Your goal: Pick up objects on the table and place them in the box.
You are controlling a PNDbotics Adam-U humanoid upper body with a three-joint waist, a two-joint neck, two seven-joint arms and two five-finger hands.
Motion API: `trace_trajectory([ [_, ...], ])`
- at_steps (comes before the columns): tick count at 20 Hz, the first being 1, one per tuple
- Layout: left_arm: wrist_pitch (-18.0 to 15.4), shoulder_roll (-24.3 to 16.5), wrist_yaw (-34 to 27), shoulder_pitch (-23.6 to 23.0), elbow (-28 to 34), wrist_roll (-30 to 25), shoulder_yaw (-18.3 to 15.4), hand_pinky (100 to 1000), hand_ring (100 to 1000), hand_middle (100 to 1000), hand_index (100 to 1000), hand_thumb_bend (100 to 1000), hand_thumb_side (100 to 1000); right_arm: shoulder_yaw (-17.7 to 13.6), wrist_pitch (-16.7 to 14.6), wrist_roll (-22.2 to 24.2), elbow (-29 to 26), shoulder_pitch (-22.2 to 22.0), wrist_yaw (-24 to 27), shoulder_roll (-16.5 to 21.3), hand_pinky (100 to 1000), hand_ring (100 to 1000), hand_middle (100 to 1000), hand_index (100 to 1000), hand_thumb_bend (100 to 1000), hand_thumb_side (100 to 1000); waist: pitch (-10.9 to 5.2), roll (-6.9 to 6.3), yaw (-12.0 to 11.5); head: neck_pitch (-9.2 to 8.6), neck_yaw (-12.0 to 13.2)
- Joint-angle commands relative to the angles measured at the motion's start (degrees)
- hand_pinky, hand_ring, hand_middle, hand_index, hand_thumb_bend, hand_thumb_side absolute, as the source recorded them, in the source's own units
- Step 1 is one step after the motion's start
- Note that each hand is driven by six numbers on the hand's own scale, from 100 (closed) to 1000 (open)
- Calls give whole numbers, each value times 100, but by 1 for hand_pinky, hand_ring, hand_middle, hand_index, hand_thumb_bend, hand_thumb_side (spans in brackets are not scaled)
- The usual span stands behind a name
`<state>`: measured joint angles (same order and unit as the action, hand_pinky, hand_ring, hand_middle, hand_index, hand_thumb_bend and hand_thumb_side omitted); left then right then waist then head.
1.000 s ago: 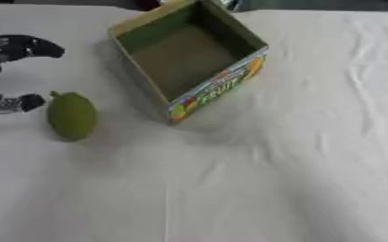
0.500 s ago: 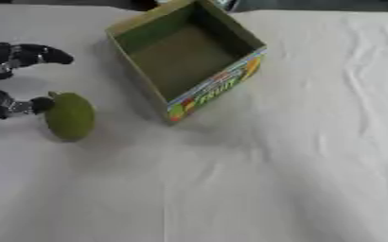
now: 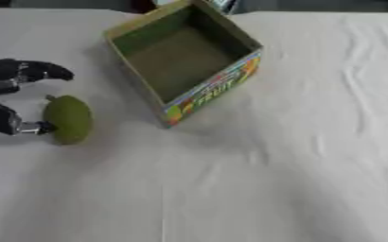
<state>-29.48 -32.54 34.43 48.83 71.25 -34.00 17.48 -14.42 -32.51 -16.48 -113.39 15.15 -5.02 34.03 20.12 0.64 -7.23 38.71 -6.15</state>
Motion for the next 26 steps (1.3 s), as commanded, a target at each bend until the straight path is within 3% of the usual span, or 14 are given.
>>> trace_trajectory([
  [1,-1813,-76,151,61,-15,-1796,-90,977,959,926,971,483,166,-58,0,-49,-121,60,23,154,863,744,700,808,100,501,-107,-24,5,-67,-2],
  [5,-1743,-60,252,59,-52,-1796,-107,966,954,924,972,481,140,-57,-1,-72,-121,67,32,144,863,742,699,806,100,502,-103,-33,16,-85,-4],
  [8,-1688,-16,305,65,-118,-1796,-97,961,952,921,970,469,165,-62,-3,-93,-121,69,40,128,863,740,697,804,100,504,-96,-27,33,-99,12],
  [12,-1640,44,349,67,-201,-1796,-85,938,926,848,955,423,227,-72,-1,-130,-121,68,47,113,864,739,696,803,100,506,-84,-24,53,-106,21],
  [17,-1628,66,282,29,-155,-1796,-28,836,790,660,847,322,255,-92,30,-196,-121,55,48,94,866,736,693,803,100,512,-79,-23,56,-88,20],
  [20,-1543,58,197,8,-103,-1796,-37,728,672,541,734,253,119,-100,37,-235,-121,48,45,87,866,735,692,803,100,513,-86,-16,53,-88,18],
  [23,-1411,46,109,-3,-77,-1794,-64,633,592,482,676,228,100,-112,42,-275,-121,37,41,82,867,733,690,803,100,516,-94,-11,51,-86,18],
  [26,-1354,19,40,-3,44,-1746,-68,594,563,484,678,194,100,-119,52,-307,-121,28,37,75,868,732,690,803,100,518,-99,-16,49,-86,15],
])
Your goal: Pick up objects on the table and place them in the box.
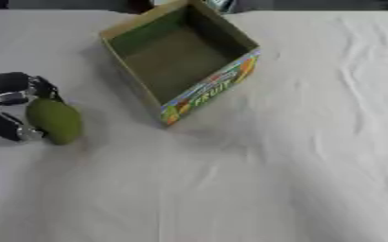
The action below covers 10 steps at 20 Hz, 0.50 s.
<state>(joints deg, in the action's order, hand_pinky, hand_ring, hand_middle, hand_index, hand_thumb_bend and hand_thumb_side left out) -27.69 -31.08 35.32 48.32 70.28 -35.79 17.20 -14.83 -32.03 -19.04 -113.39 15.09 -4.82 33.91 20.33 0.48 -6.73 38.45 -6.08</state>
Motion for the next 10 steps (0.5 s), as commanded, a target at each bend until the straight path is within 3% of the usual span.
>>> trace_trajectory([
  [1,-1527,-141,-62,47,199,-1551,-38,589,560,490,684,190,100,-79,9,-57,-121,31,15,86,868,731,689,803,100,519,-122,-2,-1,-59,6],
  [10,-1341,-333,160,57,776,-1106,-145,508,493,473,653,222,100,-89,47,-89,-121,43,50,105,867,728,687,802,100,526,-156,-13,-28,-47,-5],
])
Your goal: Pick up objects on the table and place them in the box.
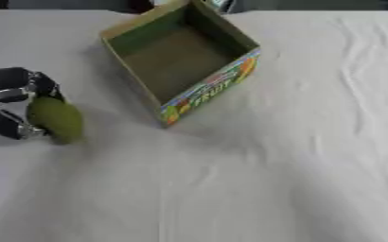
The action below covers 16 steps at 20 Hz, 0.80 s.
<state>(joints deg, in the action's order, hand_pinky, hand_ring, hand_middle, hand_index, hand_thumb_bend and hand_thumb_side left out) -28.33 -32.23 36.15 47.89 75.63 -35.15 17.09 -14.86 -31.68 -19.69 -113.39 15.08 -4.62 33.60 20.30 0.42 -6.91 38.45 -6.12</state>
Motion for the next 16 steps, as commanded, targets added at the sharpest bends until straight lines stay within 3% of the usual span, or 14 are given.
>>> trace_trajectory([
  [1,-1227,-232,115,121,334,-1057,-180,508,491,470,650,239,100,-92,10,-36,-121,46,34,142,867,727,687,802,100,526,-159,-2,-15,-42,1],
  [9,-915,-262,702,415,875,-156,-409,516,497,460,631,374,100,-126,-42,-168,-121,125,60,183,861,722,684,800,100,525,-176,32,8,-24,166],
  [13,-783,-207,1292,570,922,398,-446,503,479,442,615,489,100,-116,-59,-196,-121,181,72,186,859,721,684,800,100,510,-157,52,47,-102,195],
  [16,-676,-140,1800,642,869,928,-453,489,471,435,607,500,100,-112,-72,-211,-121,224,93,181,858,720,683,800,100,498,-147,67,91,-150,214],
])
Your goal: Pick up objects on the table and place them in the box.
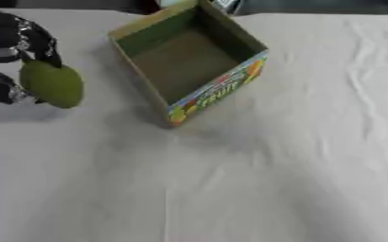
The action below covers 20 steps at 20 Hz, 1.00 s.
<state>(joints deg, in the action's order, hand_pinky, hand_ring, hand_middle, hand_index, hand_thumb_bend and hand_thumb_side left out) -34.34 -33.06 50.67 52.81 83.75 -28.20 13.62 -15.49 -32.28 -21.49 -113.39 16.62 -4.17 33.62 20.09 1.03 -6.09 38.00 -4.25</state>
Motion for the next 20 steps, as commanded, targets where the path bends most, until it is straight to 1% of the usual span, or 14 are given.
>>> trace_trajectory([
  [1,-18,-30,498,185,29,429,-138,477,463,427,599,523,100,-51,-21,-39,-120,86,57,175,857,719,682,799,100,485,-123,18,30,-118,35],
  [3,90,26,808,241,-51,839,-175,471,460,423,596,527,100,-50,-36,-52,-120,120,73,168,856,718,682,798,100,472,-116,35,67,-143,55],
  [4,144,70,943,278,-119,1045,-196,463,456,420,592,505,100,-45,-45,-53,-120,146,83,162,855,717,682,798,100,469,-111,45,91,-161,70],
  [5,185,108,1057,306,-198,1236,-203,462,456,420,592,503,100,-39,-49,-50,-120,168,92,157,855,717,682,798,100,469,-106,52,108,-173,80],
  [10,376,347,1462,483,-527,2032,-318,455,455,418,581,486,100,22,-51,13,-120,321,166,99,855,719,682,797,100,463,-80,97,208,-226,114],
  [11,415,408,1513,523,-581,2173,-350,452,453,417,578,475,100,45,-46,41,-120,372,187,81,854,720,683,797,100,449,-77,108,241,-234,142],
  [13,484,526,1606,586,-701,2403,-414,449,451,416,575,459,100,97,-39,116,-120,492,212,50,852,722,683,797,100,392,-76,132,312,-214,241],
  [14,515,579,1648,610,-760,2499,-449,446,450,413,571,449,100,130,-39,163,-120,551,225,30,852,722,684,796,100,416,-76,143,347,-197,283],
  [17,603,687,1730,669,-914,2741,-546,444,446,412,567,430,100,193,-43,276,-120,686,292,-22,851,722,685,796,100,406,-69,154,437,-173,325],
  [20,688,770,1731,740,-1043,2916,-640,439,441,408,559,378,100,217,-61,349,-120,792,368,-60,849,723,685,796,100,389,-55,151,529,-141,321],
])
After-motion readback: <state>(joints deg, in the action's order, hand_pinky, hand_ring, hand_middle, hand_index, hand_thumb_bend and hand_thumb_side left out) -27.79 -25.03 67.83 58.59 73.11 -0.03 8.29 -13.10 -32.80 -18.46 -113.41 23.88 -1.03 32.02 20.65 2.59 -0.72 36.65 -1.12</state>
